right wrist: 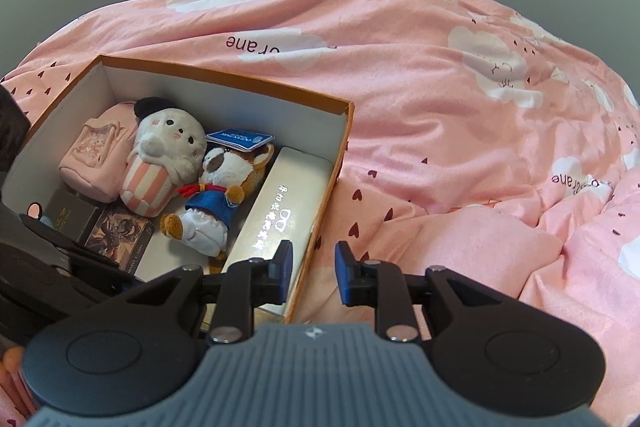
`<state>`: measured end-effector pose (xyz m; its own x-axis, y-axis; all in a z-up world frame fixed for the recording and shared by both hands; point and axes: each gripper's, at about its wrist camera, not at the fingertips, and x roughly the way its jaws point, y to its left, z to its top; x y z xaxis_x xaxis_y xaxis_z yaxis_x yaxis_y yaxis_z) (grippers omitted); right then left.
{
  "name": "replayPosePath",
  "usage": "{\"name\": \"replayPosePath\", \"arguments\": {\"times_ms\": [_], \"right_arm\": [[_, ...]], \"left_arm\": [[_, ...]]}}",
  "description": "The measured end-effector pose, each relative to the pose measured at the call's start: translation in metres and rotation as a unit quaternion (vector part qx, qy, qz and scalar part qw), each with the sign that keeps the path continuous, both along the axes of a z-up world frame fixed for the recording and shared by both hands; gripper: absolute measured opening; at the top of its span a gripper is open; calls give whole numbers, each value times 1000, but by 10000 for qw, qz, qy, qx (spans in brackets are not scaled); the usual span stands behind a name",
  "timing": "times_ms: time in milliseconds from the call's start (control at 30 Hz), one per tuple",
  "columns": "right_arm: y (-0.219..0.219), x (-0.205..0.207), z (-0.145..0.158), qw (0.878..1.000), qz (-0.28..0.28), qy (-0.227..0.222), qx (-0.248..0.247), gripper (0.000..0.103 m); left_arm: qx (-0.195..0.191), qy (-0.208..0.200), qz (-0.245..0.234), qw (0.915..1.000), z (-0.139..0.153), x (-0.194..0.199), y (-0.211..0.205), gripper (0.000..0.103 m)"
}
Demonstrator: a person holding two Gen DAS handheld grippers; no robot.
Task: Organize objects
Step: 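Lower the tan box into the orange box and open the left gripper, then grasp the yellow tape measure with the right gripper while the left gripper grasps the crocheted fruit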
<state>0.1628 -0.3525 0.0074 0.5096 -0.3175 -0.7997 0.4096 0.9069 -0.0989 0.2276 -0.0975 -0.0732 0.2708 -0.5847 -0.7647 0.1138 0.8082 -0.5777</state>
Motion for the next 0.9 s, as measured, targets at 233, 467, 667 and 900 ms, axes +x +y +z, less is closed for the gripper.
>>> {"name": "replayPosePath", "arguments": {"times_ms": [233,467,667,900], "right_arm": [[17,-17,24,9988,-1,-437,-235,54],[42,-47,42,9949,-95,-971,-245,72],[69,-74,48,9895,-278,-1421,-17,75],[102,-85,23,9874,-361,-1397,655,79]], "left_arm": [[104,-985,-77,9951,42,-35,11,68],[-38,-1475,-127,9890,69,-73,26,71],[232,-1791,-157,9834,84,-102,40,71],[637,-2077,-34,9761,85,-135,59,72]]}}
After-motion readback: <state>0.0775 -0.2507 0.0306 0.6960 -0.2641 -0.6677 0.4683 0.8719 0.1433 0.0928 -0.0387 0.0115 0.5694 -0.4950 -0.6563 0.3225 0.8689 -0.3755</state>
